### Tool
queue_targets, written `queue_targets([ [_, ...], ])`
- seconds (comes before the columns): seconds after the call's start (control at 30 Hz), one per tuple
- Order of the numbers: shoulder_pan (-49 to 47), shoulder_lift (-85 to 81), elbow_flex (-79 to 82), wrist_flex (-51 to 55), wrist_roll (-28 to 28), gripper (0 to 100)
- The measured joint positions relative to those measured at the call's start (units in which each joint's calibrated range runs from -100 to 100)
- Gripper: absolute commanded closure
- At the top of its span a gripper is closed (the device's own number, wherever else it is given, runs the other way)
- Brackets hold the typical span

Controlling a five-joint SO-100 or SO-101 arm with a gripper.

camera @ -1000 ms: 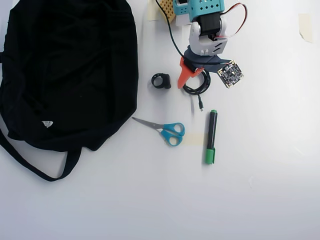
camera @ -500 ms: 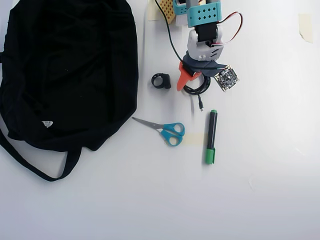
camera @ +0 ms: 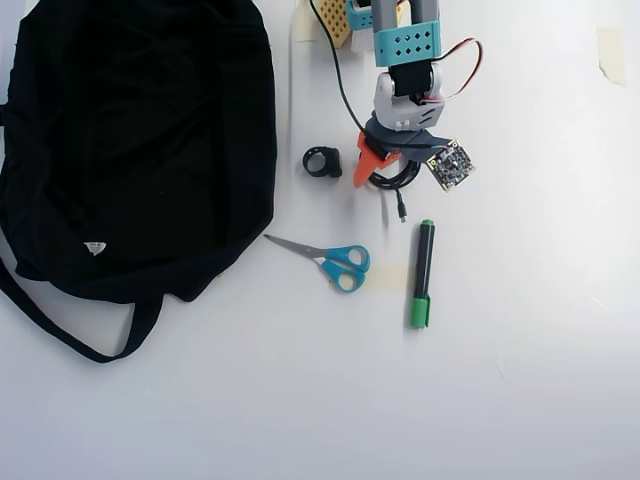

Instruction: Put the cable into the black bag

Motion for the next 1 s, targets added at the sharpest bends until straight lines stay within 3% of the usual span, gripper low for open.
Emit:
queue_targets([
  [0.2,0.1,0.2,-0.2,0.0,0.0,90],
  [0.47,0.2,0.2,-0.2,-0.3,0.0,98],
  [1.0,0.7,0.3,-1.3,-0.1,0.0,98],
])
